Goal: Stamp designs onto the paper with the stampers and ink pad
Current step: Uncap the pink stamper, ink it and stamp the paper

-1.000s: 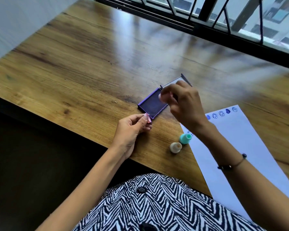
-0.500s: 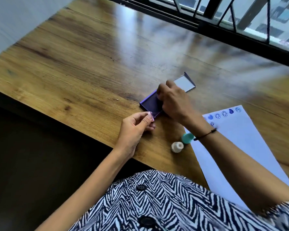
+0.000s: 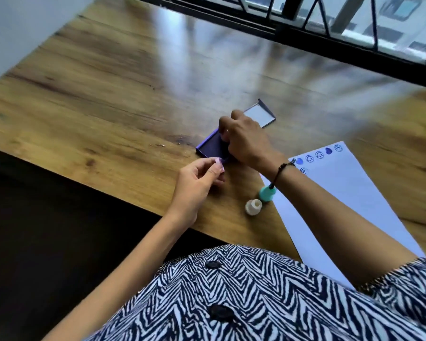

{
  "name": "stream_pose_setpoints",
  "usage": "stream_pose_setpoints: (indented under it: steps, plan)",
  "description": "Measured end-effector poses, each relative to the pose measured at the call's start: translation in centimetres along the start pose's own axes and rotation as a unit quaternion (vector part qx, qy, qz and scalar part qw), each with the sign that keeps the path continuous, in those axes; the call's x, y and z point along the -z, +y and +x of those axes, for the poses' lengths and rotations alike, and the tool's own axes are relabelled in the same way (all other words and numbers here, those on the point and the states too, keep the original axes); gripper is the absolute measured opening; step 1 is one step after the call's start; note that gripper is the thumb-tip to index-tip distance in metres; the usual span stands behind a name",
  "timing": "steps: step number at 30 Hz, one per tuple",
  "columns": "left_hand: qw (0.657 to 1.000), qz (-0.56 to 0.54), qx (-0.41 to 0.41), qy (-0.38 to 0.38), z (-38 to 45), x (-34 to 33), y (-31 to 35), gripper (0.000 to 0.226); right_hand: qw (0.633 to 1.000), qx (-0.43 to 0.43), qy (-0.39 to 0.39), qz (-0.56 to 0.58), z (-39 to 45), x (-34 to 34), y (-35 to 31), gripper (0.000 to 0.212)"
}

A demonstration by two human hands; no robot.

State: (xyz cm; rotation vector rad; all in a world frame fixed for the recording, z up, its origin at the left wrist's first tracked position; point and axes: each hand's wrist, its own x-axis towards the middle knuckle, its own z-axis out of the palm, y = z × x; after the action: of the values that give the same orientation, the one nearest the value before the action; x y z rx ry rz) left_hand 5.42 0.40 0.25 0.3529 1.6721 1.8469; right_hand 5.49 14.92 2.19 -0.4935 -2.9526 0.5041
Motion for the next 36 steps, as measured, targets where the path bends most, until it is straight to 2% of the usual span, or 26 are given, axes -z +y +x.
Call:
stream_pose_setpoints:
  steps: [2,4,7,9,12,15,19,25,29,32,36]
  plan:
    - [0.998,0.048,-0.022,-0.029,0.1,-0.5,0.2,0.012,0.995,-0.031,0.041,0.083,-0.2,0.5,0.4,0.016]
    - [0.993,0.090,-0.042,-0.067,0.5,-1.2,0.6,0.015,0.970,-0.102,0.118,0.189,-1.6,1.6,1.7,0.013]
    - [0.974,0.170,-0.061,-0.136,1.1,-2.6,1.2,0.017,0.883,-0.220,0.209,0.359,-5.7,3.9,5.2,0.010]
    - [0.953,0.231,-0.080,-0.177,1.8,-4.4,1.5,0.019,0.848,-0.268,0.236,0.392,-9.3,4.9,7.8,0.016]
    - [0.894,0.341,-0.152,-0.247,3.0,-7.4,1.8,0.023,0.869,-0.303,0.225,0.320,-12.6,5.2,10.4,0.019]
    - [0.828,0.409,-0.234,-0.304,3.7,-9.5,1.9,0.023,0.905,-0.287,0.194,0.248,-12.8,5.1,11.3,0.013]
    - [0.783,0.459,-0.276,-0.316,4.2,-10.2,1.5,0.024,0.958,-0.225,0.143,0.107,-12.4,4.9,11.4,0.012]
    - [0.771,0.479,-0.273,-0.321,4.8,-10.0,1.2,0.025,0.970,-0.220,0.102,0.016,-12.1,4.7,10.8,0.016]
    - [0.777,0.469,-0.268,-0.323,4.9,-9.9,1.1,0.026,0.972,-0.217,0.066,-0.057,-11.8,4.2,10.4,0.015]
    - [0.782,0.459,-0.263,-0.330,5.1,-9.8,1.0,0.026,0.967,-0.217,0.064,-0.116,-11.9,3.6,9.9,0.012]
    - [0.785,0.453,-0.264,-0.330,5.3,-9.8,0.9,0.027,0.965,-0.217,0.072,-0.127,-12.1,3.3,9.7,0.011]
